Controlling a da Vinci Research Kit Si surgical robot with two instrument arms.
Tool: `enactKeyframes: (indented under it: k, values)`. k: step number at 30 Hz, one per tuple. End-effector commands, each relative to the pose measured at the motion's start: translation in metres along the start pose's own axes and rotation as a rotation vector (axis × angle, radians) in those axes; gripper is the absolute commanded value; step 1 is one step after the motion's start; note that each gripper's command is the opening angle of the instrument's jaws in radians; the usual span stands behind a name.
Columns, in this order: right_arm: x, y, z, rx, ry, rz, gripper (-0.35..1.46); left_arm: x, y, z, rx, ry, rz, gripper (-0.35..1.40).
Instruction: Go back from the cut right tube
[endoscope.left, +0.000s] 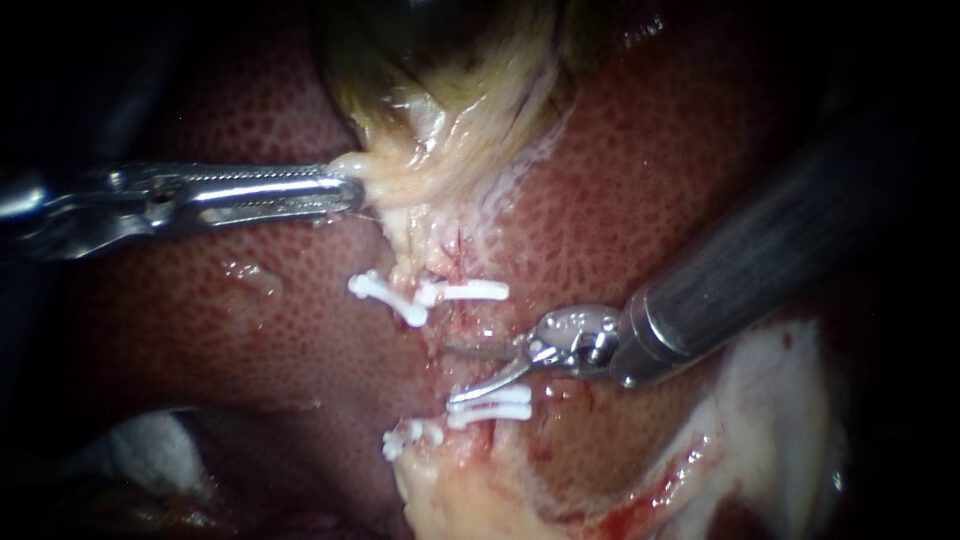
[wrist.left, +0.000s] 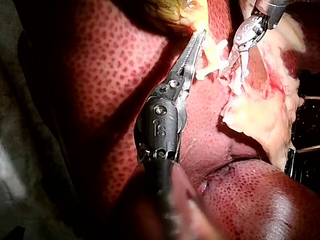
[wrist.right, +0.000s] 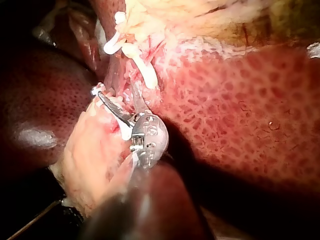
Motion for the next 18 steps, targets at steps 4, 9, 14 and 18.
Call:
enactKeyframes:
  k: [4, 9, 14, 18]
  values:
    - [-0.0004, -0.0014, -0.0008, -0.080, 0.013, -0.051, 1.43, -0.0001, -0.0001, 0.0000, -0.002, 0.000, 0.000, -0.35]
    - [-0.0006, -0.0026, -0.0034, -0.098, 0.007, -0.130, 1.43, -0.0002, -0.0004, -0.0001, -0.003, 0.000, 0.000, -0.35]
    - [-0.0001, -0.0033, -0.0070, -0.133, 0.001, -0.206, 1.43, -0.0002, -0.0004, -0.0001, -0.003, 0.000, 0.000, -0.35]
    - [0.0013, -0.0041, -0.0103, -0.198, -0.004, -0.249, 1.43, -0.0002, -0.0004, -0.0001, 0.000, 0.000, 0.000, -0.35]
